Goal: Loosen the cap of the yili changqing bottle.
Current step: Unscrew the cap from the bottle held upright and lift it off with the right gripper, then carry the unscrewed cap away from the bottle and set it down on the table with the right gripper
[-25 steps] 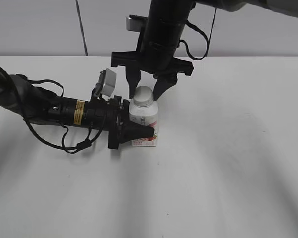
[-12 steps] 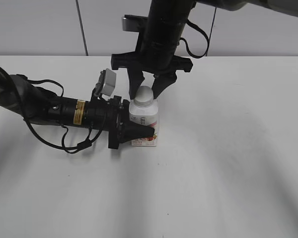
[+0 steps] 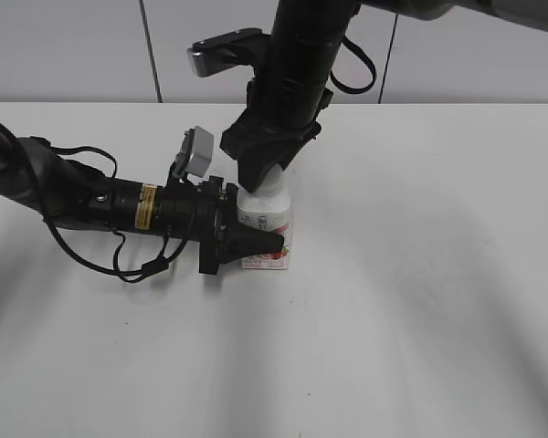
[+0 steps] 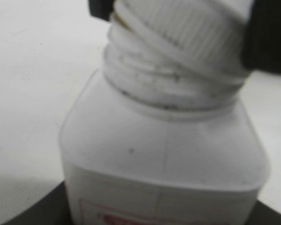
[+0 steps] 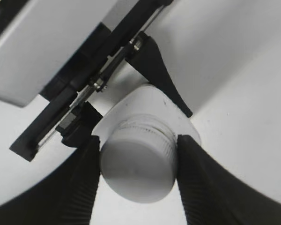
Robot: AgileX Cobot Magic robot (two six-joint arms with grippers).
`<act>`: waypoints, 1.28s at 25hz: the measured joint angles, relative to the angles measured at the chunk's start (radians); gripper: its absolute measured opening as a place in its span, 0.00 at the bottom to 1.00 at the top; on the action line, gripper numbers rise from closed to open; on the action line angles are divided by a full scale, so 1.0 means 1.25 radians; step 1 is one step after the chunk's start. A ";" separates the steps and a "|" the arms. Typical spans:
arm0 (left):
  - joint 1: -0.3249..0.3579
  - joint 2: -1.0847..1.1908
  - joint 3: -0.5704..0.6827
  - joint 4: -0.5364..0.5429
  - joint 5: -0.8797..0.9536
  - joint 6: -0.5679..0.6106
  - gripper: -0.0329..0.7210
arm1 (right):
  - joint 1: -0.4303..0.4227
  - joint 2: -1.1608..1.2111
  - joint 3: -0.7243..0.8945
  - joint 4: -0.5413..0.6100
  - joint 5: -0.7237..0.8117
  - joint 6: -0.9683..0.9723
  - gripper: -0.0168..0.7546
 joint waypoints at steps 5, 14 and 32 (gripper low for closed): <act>0.000 0.000 0.000 0.001 0.000 0.000 0.55 | 0.000 0.000 0.000 0.000 0.000 -0.161 0.54; 0.000 0.000 0.000 0.005 0.000 0.000 0.55 | 0.000 -0.002 -0.001 -0.001 0.000 -0.217 0.53; 0.000 -0.001 0.000 0.022 -0.005 -0.001 0.55 | 0.000 -0.037 -0.001 -0.084 0.003 -0.099 0.52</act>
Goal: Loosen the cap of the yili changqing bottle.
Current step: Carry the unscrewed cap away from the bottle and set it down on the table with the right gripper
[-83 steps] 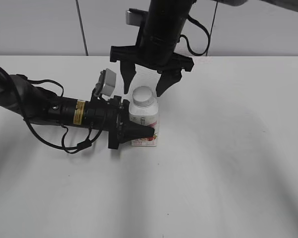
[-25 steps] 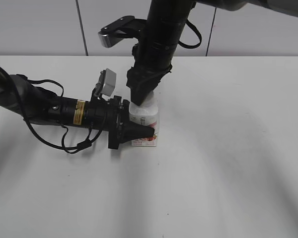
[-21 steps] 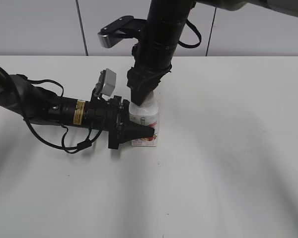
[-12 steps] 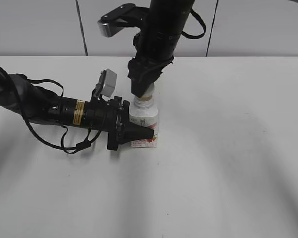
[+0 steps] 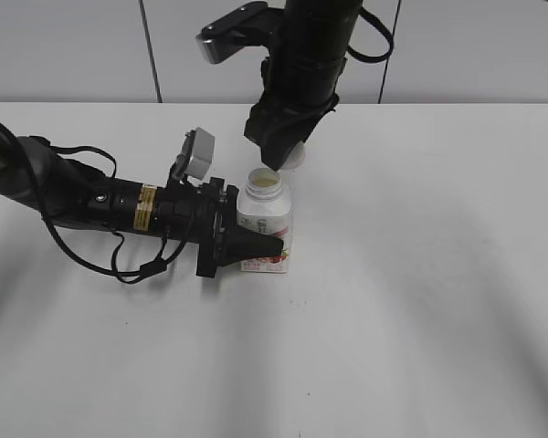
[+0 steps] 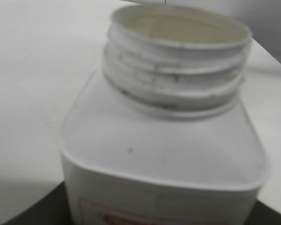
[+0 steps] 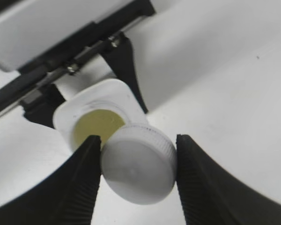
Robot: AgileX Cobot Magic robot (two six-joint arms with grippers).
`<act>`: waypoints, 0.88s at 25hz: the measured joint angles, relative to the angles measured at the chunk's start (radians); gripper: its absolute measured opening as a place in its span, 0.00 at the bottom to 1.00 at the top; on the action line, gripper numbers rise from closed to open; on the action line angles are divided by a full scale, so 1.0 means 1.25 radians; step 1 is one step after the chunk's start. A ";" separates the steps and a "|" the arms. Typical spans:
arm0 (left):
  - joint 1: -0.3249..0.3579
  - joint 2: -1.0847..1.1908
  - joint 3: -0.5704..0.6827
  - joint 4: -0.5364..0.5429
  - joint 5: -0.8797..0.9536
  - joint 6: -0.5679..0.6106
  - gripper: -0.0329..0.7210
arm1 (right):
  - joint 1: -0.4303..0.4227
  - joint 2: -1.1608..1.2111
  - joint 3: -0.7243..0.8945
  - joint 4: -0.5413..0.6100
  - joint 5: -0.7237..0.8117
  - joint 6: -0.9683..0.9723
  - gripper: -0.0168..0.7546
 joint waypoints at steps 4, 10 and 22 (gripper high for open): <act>0.000 0.000 0.000 0.001 0.000 0.000 0.55 | -0.008 -0.003 0.000 -0.076 0.000 0.095 0.52; 0.000 0.000 0.000 0.003 -0.001 0.000 0.55 | -0.084 -0.017 0.000 0.023 0.000 0.145 0.52; 0.000 0.000 0.000 0.001 -0.002 -0.003 0.55 | -0.302 -0.021 0.001 0.088 -0.001 0.225 0.52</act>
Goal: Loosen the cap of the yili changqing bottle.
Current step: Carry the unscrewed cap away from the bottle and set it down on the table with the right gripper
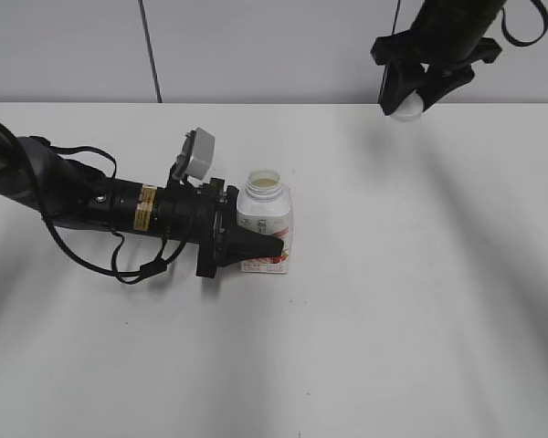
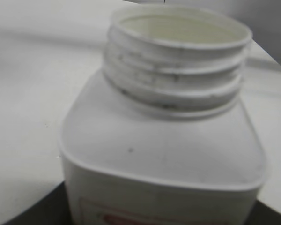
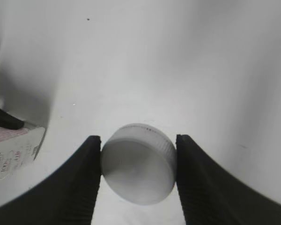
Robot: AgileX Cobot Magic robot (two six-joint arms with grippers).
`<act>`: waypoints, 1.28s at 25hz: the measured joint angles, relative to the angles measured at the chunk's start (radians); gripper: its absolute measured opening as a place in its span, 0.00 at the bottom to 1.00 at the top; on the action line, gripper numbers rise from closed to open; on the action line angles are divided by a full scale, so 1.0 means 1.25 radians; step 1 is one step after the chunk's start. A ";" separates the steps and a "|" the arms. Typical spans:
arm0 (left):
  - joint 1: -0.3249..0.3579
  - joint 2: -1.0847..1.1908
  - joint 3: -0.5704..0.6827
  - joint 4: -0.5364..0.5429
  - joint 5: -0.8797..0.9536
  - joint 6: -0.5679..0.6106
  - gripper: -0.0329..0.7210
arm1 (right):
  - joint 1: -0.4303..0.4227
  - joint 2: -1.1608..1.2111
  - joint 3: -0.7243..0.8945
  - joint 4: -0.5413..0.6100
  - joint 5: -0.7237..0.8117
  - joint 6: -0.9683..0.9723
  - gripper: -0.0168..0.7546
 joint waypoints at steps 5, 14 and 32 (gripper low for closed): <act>0.000 0.000 0.000 -0.001 0.000 -0.001 0.55 | -0.071 -0.002 0.033 0.005 -0.003 0.005 0.52; 0.000 0.000 0.000 -0.001 0.001 -0.001 0.55 | -0.135 -0.026 0.259 0.016 -0.161 0.005 0.52; 0.000 0.000 0.000 -0.001 0.001 -0.002 0.55 | -0.217 -0.028 0.486 0.013 -0.341 0.004 0.52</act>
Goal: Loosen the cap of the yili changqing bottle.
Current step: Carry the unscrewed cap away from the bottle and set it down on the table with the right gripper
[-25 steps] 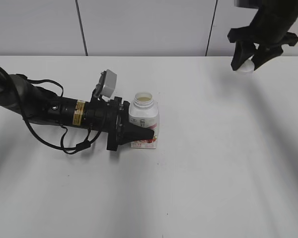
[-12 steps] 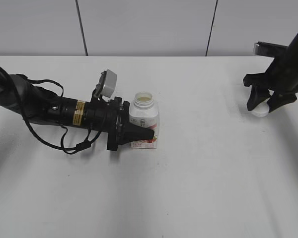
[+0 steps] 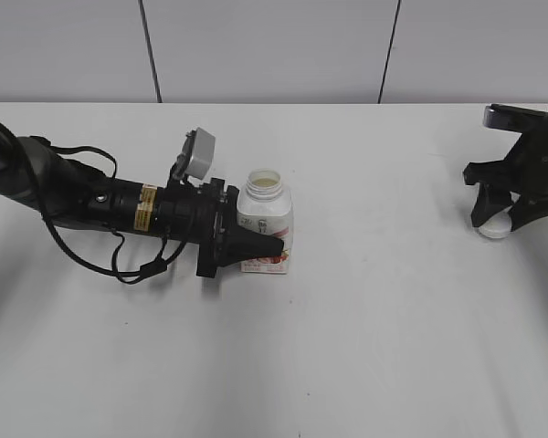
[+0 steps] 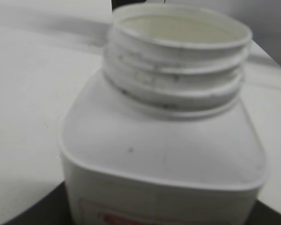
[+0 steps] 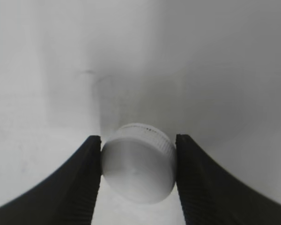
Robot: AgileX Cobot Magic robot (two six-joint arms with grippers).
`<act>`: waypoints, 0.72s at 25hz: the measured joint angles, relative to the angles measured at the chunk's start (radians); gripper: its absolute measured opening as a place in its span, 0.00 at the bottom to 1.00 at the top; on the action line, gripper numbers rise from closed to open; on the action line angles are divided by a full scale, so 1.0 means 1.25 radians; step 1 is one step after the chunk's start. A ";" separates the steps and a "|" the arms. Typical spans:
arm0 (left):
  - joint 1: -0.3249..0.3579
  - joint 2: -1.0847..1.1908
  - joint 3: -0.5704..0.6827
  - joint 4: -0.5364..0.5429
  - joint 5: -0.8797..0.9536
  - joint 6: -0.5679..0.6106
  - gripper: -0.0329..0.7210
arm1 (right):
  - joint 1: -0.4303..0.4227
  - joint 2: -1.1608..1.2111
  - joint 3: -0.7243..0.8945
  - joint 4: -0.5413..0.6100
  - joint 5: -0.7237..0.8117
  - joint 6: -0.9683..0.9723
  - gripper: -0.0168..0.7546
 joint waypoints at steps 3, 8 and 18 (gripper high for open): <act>0.000 0.000 0.000 0.000 0.000 0.000 0.55 | 0.000 0.000 0.000 -0.019 -0.002 0.000 0.52; 0.000 0.000 0.000 0.000 0.000 0.000 0.55 | 0.000 0.000 0.000 -0.026 -0.003 0.000 0.52; 0.000 0.000 0.000 0.000 0.001 0.000 0.55 | 0.000 0.000 0.000 -0.028 -0.004 0.000 0.67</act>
